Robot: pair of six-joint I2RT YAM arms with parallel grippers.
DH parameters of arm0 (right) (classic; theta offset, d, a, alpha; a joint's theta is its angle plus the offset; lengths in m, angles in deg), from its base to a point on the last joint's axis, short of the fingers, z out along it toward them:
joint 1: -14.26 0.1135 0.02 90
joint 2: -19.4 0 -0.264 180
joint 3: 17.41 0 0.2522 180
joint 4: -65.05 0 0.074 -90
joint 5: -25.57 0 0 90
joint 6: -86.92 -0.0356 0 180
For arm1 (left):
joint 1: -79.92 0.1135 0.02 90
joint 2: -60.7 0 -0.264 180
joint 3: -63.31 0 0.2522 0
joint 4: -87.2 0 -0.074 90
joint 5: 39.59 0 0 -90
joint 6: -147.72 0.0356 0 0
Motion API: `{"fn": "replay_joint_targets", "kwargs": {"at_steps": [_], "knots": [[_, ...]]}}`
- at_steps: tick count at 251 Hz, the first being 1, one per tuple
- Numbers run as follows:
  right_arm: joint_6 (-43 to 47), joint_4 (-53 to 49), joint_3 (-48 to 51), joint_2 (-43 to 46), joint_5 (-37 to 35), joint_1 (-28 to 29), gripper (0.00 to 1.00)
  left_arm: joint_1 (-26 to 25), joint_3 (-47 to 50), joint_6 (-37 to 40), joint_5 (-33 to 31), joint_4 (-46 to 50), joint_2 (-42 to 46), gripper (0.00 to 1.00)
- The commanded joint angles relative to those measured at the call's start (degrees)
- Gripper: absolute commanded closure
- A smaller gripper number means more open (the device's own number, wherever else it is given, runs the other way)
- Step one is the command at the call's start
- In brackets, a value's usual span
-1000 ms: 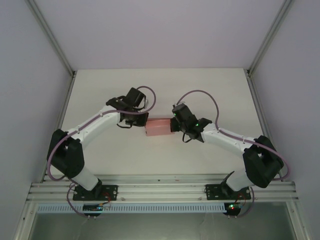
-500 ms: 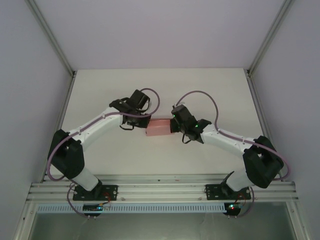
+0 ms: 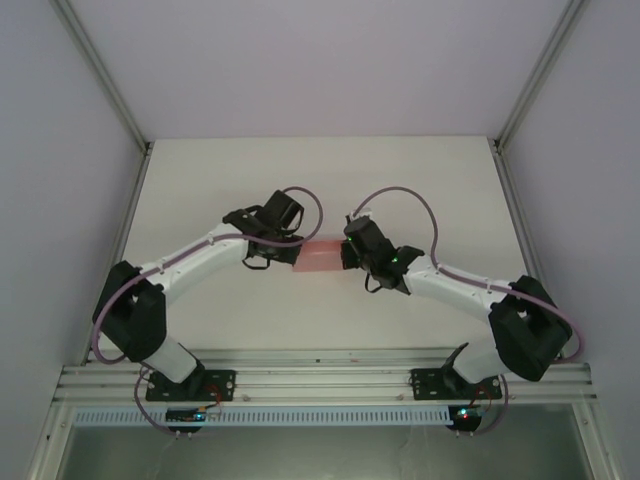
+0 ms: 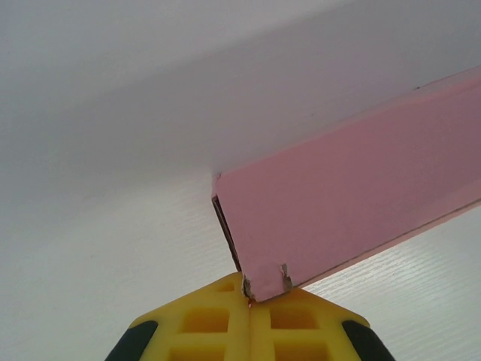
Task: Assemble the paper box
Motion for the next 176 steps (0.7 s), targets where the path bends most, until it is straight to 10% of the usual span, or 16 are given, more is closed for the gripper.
{"fn": "replay_joint_targets", "kwargs": {"at_steps": [1,79,176], "knots": [[1.3,-5.3,2.1,0.1,7.1,1.0,0.8,-0.2,2.7,-0.7,2.6,2.4,-1.5,1.0],[3.2,-3.3,0.0,7.6,18.5,-4.6,0.13,-0.3,0.9,-1.2,3.1,1.5,-1.2,1.0],[-1.6,-6.1,-3.7,4.9,20.0,-11.4,0.15,-0.3,-1.1,0.8,4.1,2.1,3.6,0.64]]}}
